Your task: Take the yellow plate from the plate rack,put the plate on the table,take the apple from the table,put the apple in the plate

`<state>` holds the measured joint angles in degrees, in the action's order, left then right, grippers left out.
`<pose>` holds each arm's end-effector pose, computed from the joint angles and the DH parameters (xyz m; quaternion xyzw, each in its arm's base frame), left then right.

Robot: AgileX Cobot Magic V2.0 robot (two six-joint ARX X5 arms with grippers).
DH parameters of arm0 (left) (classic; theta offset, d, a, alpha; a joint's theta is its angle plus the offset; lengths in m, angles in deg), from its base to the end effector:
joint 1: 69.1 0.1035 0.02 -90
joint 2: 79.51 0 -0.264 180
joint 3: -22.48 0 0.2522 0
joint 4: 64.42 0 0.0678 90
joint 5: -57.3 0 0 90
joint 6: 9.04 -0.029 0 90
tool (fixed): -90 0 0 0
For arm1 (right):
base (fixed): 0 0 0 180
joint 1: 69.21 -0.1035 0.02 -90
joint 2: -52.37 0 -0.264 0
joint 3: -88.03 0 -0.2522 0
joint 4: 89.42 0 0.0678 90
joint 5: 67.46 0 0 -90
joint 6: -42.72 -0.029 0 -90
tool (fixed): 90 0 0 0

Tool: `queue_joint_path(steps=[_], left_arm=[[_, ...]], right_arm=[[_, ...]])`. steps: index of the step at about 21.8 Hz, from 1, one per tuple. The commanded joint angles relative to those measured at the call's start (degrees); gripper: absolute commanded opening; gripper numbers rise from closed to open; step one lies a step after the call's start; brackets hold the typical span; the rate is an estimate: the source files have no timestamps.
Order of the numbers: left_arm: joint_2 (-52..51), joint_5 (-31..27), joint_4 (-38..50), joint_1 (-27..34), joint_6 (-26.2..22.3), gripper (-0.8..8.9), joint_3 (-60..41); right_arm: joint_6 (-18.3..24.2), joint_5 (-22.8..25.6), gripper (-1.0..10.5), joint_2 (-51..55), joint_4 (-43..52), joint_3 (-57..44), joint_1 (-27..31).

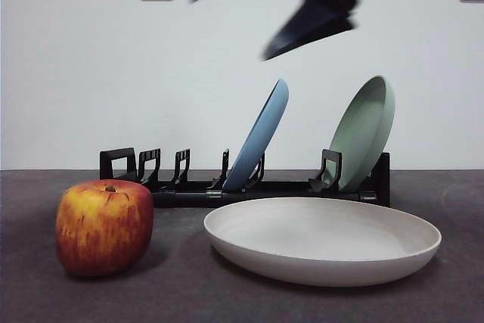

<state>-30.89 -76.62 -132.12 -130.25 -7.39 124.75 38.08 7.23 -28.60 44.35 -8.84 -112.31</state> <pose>0.0567 -0.0612 0.4832 0.0829 0.0765 -0.1476 0.9826 0.2134 0.2102 0.3071 -0.0573 0.3822 0.4372 0.8121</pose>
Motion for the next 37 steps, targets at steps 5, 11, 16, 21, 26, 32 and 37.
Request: queue_joint_path(steps=[5,11,16,21,26,32,37], left_arm=[[-2.08,-3.17,-7.52,0.13,4.87,2.82,-0.07],[-2.03,-4.5,-13.84,0.13,7.87,2.82,-0.07],[-2.05,-6.58,-14.75,0.13,7.87,2.81,-0.07],[-2.05,-7.02,-15.19,0.13,7.85,2.81,-0.07],[-2.05,-6.99,-15.45,0.13,7.85,2.81,-0.07],[-2.03,-6.99,-15.78,0.13,7.89,2.81,-0.07],[-1.07,-6.99,-13.86,0.13,7.8,2.81,-0.07]], right_arm=[[3.61,3.52,5.1,-12.0,0.33,7.76,-7.23],[5.6,3.96,5.1,-22.01,0.59,11.17,-11.54],[7.13,6.67,5.1,-29.9,1.16,11.17,-13.64],[7.1,6.73,3.7,-33.51,1.33,11.17,-13.99],[7.08,6.75,-0.1,-33.44,4.26,11.17,-14.27],[8.55,14.14,-0.1,-25.29,4.15,11.85,-13.31],[9.66,17.18,-0.1,-11.37,-1.38,11.85,-8.26]])
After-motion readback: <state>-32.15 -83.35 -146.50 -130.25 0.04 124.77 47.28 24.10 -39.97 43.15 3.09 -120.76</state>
